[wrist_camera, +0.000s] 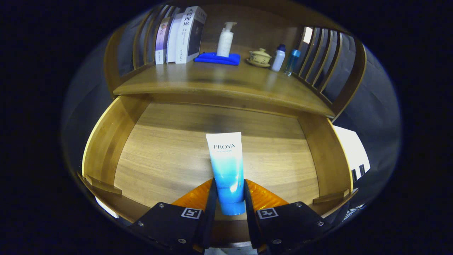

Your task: Pull open the drawer, take out the items inside it, and place them on the countertop above the cabinet.

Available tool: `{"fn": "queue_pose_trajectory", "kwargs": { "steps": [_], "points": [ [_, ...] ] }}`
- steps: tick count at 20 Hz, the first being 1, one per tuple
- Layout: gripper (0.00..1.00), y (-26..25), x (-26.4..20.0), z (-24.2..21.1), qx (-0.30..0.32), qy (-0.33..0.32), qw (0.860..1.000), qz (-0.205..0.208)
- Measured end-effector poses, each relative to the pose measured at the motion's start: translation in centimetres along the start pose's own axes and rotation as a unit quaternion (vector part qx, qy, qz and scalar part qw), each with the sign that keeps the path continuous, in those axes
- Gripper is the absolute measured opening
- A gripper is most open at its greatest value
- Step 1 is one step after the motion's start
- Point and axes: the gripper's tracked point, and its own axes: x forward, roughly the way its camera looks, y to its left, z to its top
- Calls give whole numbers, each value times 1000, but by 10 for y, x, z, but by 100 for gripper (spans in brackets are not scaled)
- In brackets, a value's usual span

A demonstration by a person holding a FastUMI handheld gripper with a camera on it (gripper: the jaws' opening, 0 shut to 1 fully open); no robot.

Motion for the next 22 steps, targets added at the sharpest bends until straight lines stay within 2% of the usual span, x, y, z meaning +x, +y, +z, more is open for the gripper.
{"fn": "queue_pose_trajectory", "kwargs": {
  "steps": [6, 10, 13, 17, 22],
  "points": [
    [43, -9, -28, 38, 41, -54, 998, -7],
    [42, -21, -34, 76, 44, -82, 996, -15],
    [43, -23, -24, 109, 53, -103, 993, -3],
    [43, -41, 1, 153, 10, -121, 992, -28],
    [43, -38, 40, 196, -9, -128, 991, -22]
  ]
}}
